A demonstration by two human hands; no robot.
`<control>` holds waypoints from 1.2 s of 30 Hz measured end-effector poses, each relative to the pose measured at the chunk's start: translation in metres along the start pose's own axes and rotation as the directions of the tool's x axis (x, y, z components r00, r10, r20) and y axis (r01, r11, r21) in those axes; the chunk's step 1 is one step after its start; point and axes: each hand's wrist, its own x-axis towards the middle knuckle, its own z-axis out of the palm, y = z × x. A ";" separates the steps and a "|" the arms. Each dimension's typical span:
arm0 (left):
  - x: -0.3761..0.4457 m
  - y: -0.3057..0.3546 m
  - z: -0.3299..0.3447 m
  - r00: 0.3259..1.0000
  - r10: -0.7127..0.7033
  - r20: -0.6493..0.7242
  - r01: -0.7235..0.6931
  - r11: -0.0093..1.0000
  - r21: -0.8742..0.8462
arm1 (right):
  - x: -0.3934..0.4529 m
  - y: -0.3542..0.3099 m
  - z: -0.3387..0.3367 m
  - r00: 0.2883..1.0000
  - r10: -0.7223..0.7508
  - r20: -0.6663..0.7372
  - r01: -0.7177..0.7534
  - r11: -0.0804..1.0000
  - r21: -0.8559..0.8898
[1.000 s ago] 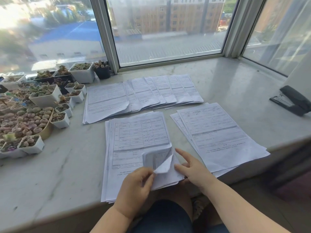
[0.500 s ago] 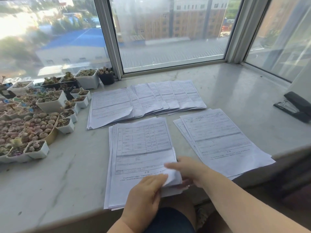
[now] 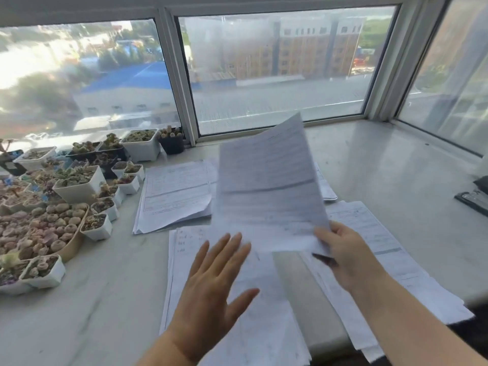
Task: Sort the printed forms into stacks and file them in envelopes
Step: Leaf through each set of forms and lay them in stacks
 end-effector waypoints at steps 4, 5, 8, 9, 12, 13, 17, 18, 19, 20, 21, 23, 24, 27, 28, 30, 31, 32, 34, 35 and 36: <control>0.056 -0.042 0.000 0.967 -0.220 -0.131 0.209 0.973 -0.093 | 0.066 -0.041 -0.003 0.983 -0.022 -0.181 0.069 0.964 0.256; 0.071 -0.057 0.005 0.943 -0.313 -0.111 0.300 0.946 -0.125 | 0.083 -0.048 -0.001 0.979 -0.010 -0.204 0.072 0.951 0.301; 0.116 -0.096 0.027 0.871 -0.491 0.019 0.488 0.860 -0.147 | 0.132 -0.059 0.013 0.982 0.037 -0.185 0.033 0.931 0.363; 0.129 -0.108 0.037 0.852 -0.518 0.072 0.523 0.844 -0.120 | 0.147 -0.060 0.021 0.985 0.050 -0.165 0.016 0.926 0.378; 0.156 -0.137 0.069 0.729 -0.620 0.290 0.629 0.774 0.073 | 0.187 -0.057 0.050 0.991 0.099 -0.086 -0.058 0.919 0.389; 0.158 -0.144 0.078 0.662 -0.656 0.362 0.658 0.740 0.139 | 0.199 -0.053 0.060 0.992 0.115 -0.053 -0.086 0.919 0.384; 0.147 -0.160 0.099 0.640 -0.678 0.361 0.665 0.724 0.181 | 0.231 -0.035 0.103 0.974 0.207 0.088 -0.224 0.927 0.302; 0.144 -0.161 0.100 0.664 -0.674 0.325 0.656 0.733 0.181 | 0.237 -0.030 0.111 0.966 0.233 0.112 -0.255 0.928 0.271; 0.142 -0.162 0.101 0.686 -0.668 0.289 0.643 0.742 0.188 | 0.243 -0.026 0.117 0.959 0.254 0.128 -0.278 0.930 0.240; 0.141 -0.163 0.102 0.704 -0.662 0.256 0.632 0.749 0.199 | 0.248 -0.024 0.122 0.953 0.269 0.136 -0.293 0.932 0.212; 0.140 -0.164 0.104 0.717 -0.658 0.228 0.625 0.753 0.206 | 0.253 -0.022 0.126 0.950 0.279 0.142 -0.303 0.934 0.188; 0.138 -0.165 0.109 0.732 -0.652 0.196 0.618 0.757 0.210 | 0.262 -0.020 0.129 0.946 0.286 0.150 -0.307 0.940 0.146; 0.137 -0.166 0.111 0.734 -0.652 0.190 0.616 0.757 0.217 | 0.266 -0.020 0.129 0.946 0.286 0.150 -0.305 0.944 0.125; 0.137 -0.167 0.115 0.739 -0.650 0.174 0.616 0.758 0.217 | 0.276 -0.022 0.119 0.949 0.289 0.122 -0.295 0.955 0.031; 0.136 -0.167 0.117 0.744 -0.647 0.165 0.616 0.761 0.203 | 0.277 -0.022 0.115 0.950 0.290 0.114 -0.292 0.956 0.002; 0.135 -0.169 0.119 0.754 -0.641 0.146 0.617 0.767 0.179 | 0.278 -0.021 0.111 0.947 0.298 0.116 -0.295 0.955 -0.044; 0.135 -0.169 0.120 0.757 -0.638 0.139 0.617 0.769 0.168 | 0.278 -0.019 0.110 0.946 0.298 0.124 -0.294 0.954 -0.054; 0.135 -0.169 0.120 0.758 -0.639 0.130 0.621 0.769 0.153 | 0.278 -0.017 0.110 0.947 0.295 0.129 -0.291 0.955 -0.054; 0.136 -0.168 0.120 0.759 -0.638 0.131 0.618 0.769 0.164 | 0.277 -0.016 0.110 0.951 0.280 0.128 -0.275 0.960 -0.056; 0.136 -0.167 0.120 0.760 -0.636 0.134 0.614 0.770 0.175 | 0.276 -0.017 0.111 0.955 0.266 0.130 -0.258 0.963 -0.072; 0.137 -0.166 0.119 0.768 -0.627 0.130 0.607 0.778 0.164 | 0.275 -0.020 0.111 0.961 0.243 0.133 -0.233 0.969 -0.088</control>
